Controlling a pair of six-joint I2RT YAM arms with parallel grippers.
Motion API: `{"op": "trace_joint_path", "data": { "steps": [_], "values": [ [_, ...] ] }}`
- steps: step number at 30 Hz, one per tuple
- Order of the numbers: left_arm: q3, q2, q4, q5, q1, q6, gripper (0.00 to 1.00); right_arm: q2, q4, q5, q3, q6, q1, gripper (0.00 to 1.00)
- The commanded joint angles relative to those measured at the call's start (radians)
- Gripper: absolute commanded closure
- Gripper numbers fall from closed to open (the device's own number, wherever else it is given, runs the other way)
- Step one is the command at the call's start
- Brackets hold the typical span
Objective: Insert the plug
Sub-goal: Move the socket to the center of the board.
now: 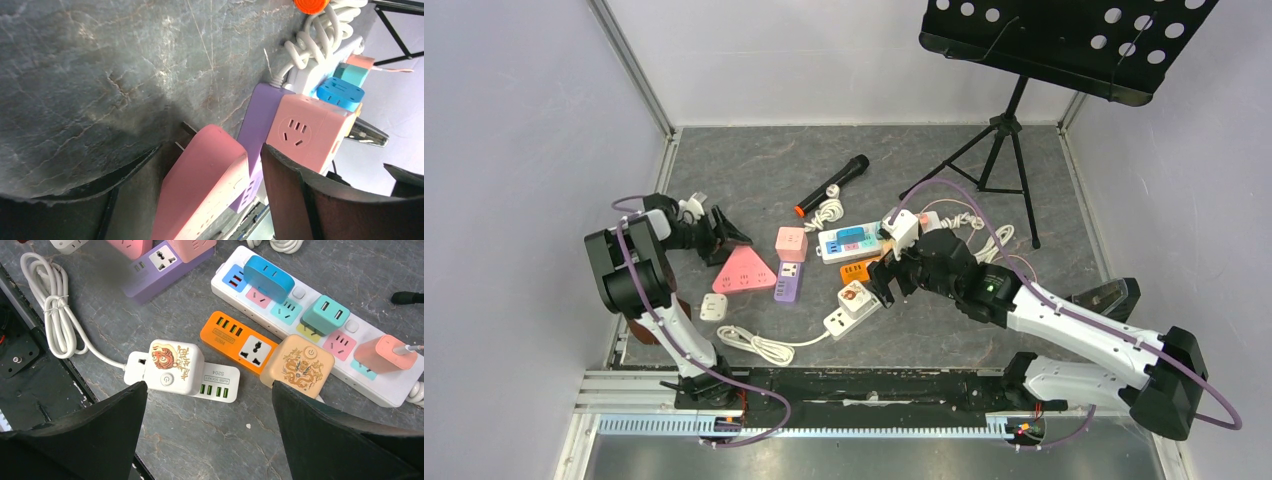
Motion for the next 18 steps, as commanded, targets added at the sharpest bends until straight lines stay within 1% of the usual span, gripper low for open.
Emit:
{"op": "trace_joint_path", "data": {
  "steps": [1,2,6,9,13,17,18],
  "values": [
    [-0.051,0.019,-0.015,0.1,0.017,0.089,0.25,-0.028,0.043,-0.022,-0.002,-0.018,-0.004,0.04],
    [-0.058,0.016,-0.006,0.131,0.019,0.093,0.26,-0.028,0.042,-0.02,-0.001,-0.021,-0.004,0.04],
    [-0.089,0.018,0.014,0.166,0.019,0.11,0.31,-0.035,0.042,-0.015,-0.001,-0.029,-0.004,0.04],
    [-0.113,0.012,0.033,0.116,0.02,0.113,0.3,-0.033,0.044,-0.018,0.0,-0.032,-0.004,0.04],
    [-0.166,-0.036,0.074,0.184,0.022,0.142,0.3,-0.032,0.045,-0.027,-0.001,-0.036,-0.004,0.04],
    [-0.166,-0.04,0.056,0.265,0.029,0.188,0.31,-0.044,0.047,-0.028,-0.004,-0.04,-0.004,0.04],
    [-0.16,-0.04,0.041,0.29,0.029,0.214,0.33,-0.049,0.051,-0.028,-0.007,-0.041,-0.004,0.04]
  ]
}}
